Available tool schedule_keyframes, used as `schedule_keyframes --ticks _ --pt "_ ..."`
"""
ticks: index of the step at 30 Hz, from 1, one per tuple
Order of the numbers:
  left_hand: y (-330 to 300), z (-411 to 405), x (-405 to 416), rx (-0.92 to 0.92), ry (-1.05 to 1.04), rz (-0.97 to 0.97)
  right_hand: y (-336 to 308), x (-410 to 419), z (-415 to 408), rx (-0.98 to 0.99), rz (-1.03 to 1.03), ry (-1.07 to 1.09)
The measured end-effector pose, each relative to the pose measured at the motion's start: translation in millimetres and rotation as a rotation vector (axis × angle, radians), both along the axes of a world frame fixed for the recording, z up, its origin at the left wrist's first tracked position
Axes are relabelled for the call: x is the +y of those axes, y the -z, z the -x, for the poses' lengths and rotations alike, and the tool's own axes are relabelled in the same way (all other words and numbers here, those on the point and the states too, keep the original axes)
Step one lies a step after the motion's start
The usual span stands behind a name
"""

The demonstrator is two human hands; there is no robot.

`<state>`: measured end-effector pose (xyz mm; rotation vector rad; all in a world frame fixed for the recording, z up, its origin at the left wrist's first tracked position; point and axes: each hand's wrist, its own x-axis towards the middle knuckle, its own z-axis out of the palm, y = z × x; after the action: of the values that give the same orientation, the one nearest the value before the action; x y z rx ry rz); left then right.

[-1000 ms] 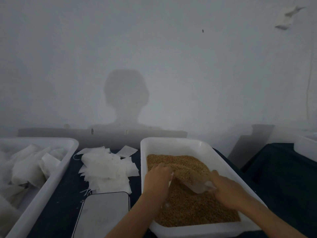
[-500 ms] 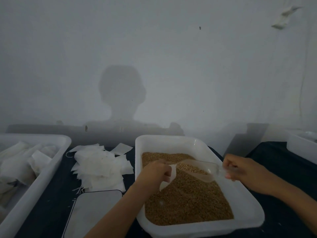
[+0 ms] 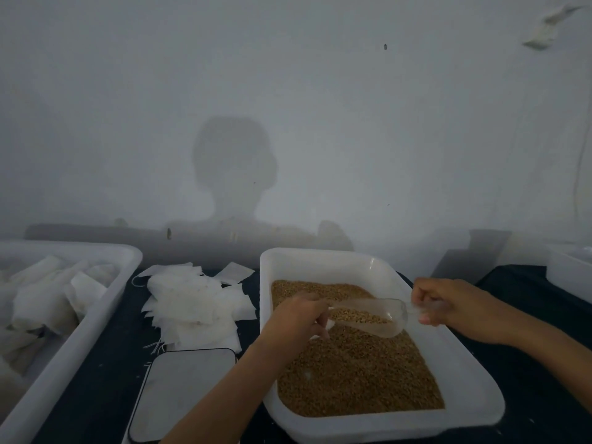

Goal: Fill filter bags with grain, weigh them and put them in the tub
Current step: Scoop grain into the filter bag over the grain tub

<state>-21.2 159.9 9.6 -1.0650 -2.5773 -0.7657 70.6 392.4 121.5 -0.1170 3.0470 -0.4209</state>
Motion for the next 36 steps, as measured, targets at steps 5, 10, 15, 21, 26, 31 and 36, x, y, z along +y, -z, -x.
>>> schedule_keyframes --ticks 5,10,15,21,26,31,36 --pt "-1.0 0.4 0.0 0.017 0.016 0.029 -8.1 -5.6 3.6 -0.04 -0.165 -0.032" --pt "-0.9 0.2 0.4 0.008 0.015 0.036 -13.0 -13.6 8.3 -0.048 -0.304 -0.038" --pt "-1.6 -0.3 0.3 -0.008 0.015 0.037 -15.8 -19.0 12.1 -0.058 -0.365 -0.052" --pt "-2.5 -0.9 0.8 -0.022 0.004 0.062 -17.5 -21.1 14.5 -0.048 -0.417 -0.063" --pt "-1.5 -0.1 1.0 -0.025 -0.008 0.061 -17.2 -20.8 14.8 -0.038 -0.401 -0.059" --pt "-1.9 0.9 1.7 -0.035 -0.006 0.064 -17.4 -21.1 14.6 -0.023 -0.381 -0.057" --pt "-1.5 1.0 1.8 -0.042 -0.007 0.06 -16.0 -22.3 13.1 -0.016 -0.357 -0.054"
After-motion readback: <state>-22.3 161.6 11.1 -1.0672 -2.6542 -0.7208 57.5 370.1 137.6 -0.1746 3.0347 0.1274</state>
